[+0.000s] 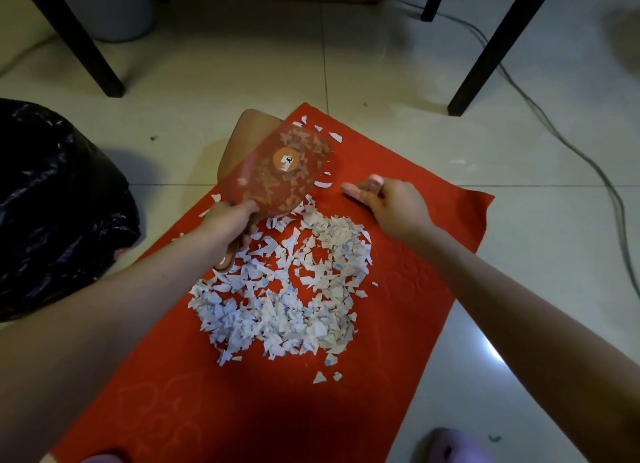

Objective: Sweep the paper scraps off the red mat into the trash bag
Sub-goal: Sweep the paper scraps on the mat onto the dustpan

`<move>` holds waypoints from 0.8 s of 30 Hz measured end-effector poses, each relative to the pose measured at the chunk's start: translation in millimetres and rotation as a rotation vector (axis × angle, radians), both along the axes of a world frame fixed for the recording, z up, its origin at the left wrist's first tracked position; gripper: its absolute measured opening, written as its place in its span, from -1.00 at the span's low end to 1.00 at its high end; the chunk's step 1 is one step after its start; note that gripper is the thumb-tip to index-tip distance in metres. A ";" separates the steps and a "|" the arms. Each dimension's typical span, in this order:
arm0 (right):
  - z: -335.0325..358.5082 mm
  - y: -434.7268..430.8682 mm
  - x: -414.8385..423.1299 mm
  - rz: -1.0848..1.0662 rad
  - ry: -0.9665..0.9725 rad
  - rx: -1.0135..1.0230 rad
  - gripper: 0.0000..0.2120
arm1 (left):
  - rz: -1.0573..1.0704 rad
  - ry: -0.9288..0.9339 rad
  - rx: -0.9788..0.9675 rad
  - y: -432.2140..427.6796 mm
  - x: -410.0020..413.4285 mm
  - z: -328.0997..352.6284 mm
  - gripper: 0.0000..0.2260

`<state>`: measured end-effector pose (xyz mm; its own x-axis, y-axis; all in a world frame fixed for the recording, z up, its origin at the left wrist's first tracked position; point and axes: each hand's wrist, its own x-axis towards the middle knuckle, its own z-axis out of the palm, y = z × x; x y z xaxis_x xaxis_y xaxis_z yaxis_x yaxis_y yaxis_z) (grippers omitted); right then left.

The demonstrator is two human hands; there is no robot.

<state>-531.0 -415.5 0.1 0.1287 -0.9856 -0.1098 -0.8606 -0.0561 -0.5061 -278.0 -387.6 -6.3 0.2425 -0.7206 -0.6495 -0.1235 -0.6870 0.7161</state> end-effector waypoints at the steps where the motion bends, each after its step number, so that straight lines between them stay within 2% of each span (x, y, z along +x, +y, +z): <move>1: 1.2 6.6 3.6 0.047 -0.008 0.026 -0.70 | -0.005 0.001 0.001 0.1 -1.1 -0.6 -0.84; 5: 9.9 34.9 4.6 0.185 -0.112 0.020 -0.76 | -0.024 0.025 -0.008 2.4 -1.8 -1.1 -0.86; 9: 26.2 45.3 -6.7 0.083 -0.288 -0.120 -0.78 | -0.023 0.031 -0.008 3.7 0.6 0.2 -0.85; 12: 19.8 39.4 -16.7 0.003 -0.194 -0.144 -0.77 | -0.019 0.024 -0.006 3.5 1.2 1.7 -0.85; 16: -0.2 36.0 -19.9 -0.118 -0.024 -0.080 -0.72 | -0.036 0.010 -0.001 4.4 -0.6 0.3 -0.84; 19: -5.6 46.7 -9.1 -0.059 -0.061 -0.054 -0.67 | -0.047 0.007 0.003 5.1 -3.0 -1.9 -0.82; 21: -6.4 54.8 -0.6 -0.016 -0.135 -0.031 -0.73 | -0.047 0.009 0.014 5.5 -4.9 -1.0 -0.83; 24: 6.7 59.9 0.7 -0.037 -0.221 -0.110 -0.75 | -0.045 0.018 0.016 6.2 -5.5 1.7 -0.83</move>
<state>-530.3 -355.6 6.9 0.1014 -0.9945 0.0250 -0.7319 -0.0916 -0.6753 -283.5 -381.4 -4.6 0.1981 -0.7202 -0.6649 -0.1415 -0.6922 0.7076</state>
